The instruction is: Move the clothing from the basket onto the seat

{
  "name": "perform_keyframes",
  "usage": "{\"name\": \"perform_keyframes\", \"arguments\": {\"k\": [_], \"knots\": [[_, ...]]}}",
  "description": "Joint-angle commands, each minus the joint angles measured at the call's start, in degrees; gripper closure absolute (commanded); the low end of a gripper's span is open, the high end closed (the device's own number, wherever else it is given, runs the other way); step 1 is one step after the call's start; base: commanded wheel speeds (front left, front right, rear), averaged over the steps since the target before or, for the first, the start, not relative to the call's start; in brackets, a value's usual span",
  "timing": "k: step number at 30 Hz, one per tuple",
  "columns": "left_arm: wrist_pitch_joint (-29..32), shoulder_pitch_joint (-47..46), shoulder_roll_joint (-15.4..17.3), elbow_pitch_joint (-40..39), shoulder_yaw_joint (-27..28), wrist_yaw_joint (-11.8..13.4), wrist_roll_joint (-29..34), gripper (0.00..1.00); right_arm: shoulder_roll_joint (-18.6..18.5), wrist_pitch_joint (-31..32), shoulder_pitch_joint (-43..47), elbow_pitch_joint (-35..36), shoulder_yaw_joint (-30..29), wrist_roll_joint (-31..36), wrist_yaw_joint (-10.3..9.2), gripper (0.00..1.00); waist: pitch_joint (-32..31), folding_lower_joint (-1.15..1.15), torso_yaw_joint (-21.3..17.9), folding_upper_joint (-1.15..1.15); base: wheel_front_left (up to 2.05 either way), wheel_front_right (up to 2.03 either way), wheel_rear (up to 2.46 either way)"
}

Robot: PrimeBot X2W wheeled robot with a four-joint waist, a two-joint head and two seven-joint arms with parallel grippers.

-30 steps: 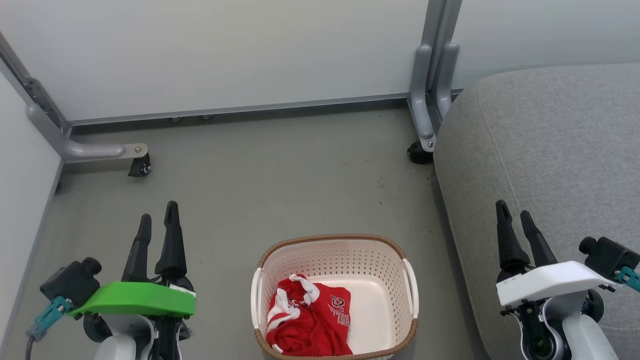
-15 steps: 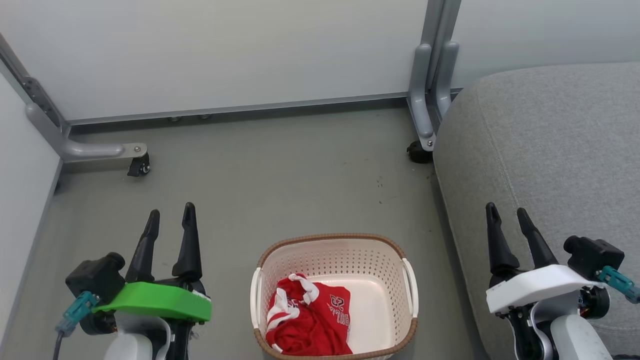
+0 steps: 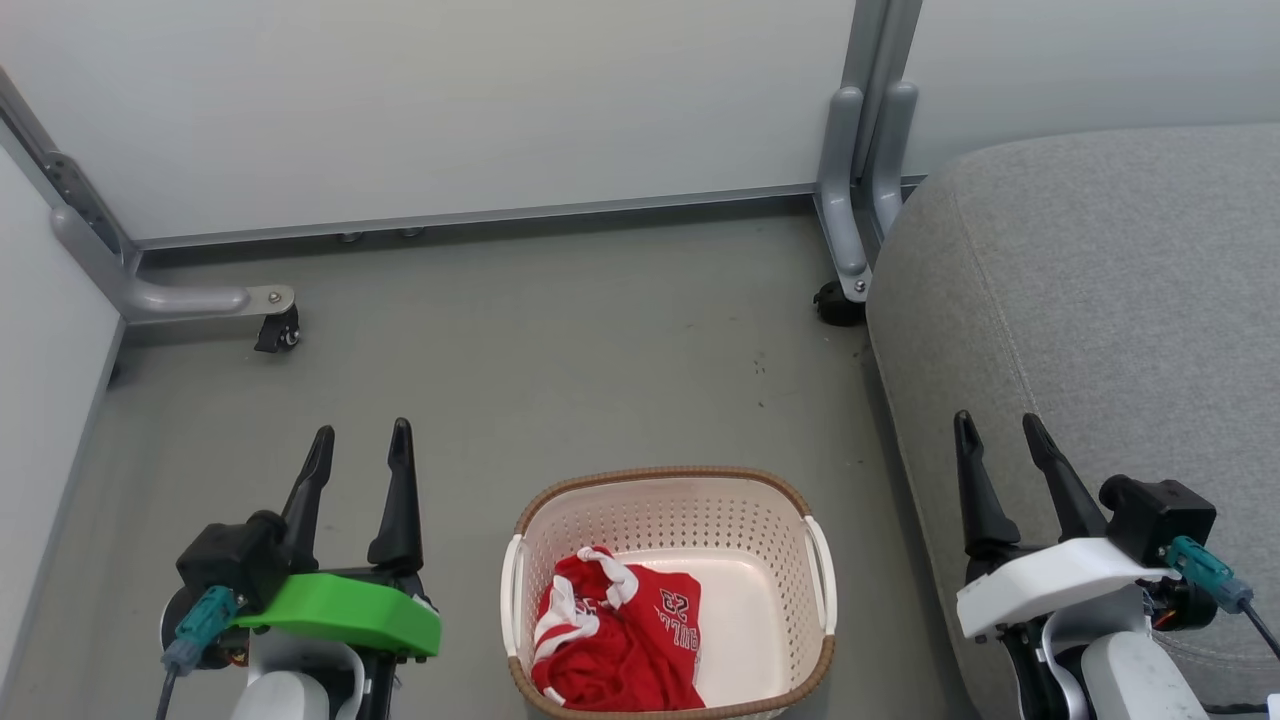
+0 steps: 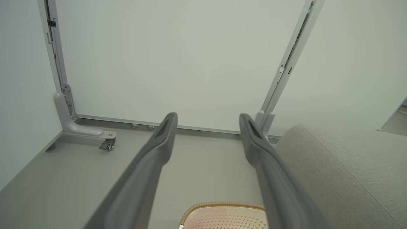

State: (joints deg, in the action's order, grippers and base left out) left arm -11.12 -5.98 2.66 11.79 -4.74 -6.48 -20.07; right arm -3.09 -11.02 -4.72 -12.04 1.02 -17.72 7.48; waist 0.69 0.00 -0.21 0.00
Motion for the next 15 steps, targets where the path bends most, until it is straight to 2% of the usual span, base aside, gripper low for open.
{"name": "perform_keyframes", "arguments": {"k": [1,15], "knots": [[-0.4,-0.2,0.3,0.1,-0.2,0.5,1.5,0.0,-0.2,-0.5,-0.3,0.2,0.2,1.4,0.01,0.0,0.0,0.0,0.0,0.0,0.0,0.0,0.0],[-2.1,0.6,0.3,2.6,-1.2,1.8,6.5,0.0,0.0,-2.2,-0.1,-1.2,0.8,6.9,0.02,0.0,0.1,0.0,0.3,0.0,0.0,0.0,0.0]]}}
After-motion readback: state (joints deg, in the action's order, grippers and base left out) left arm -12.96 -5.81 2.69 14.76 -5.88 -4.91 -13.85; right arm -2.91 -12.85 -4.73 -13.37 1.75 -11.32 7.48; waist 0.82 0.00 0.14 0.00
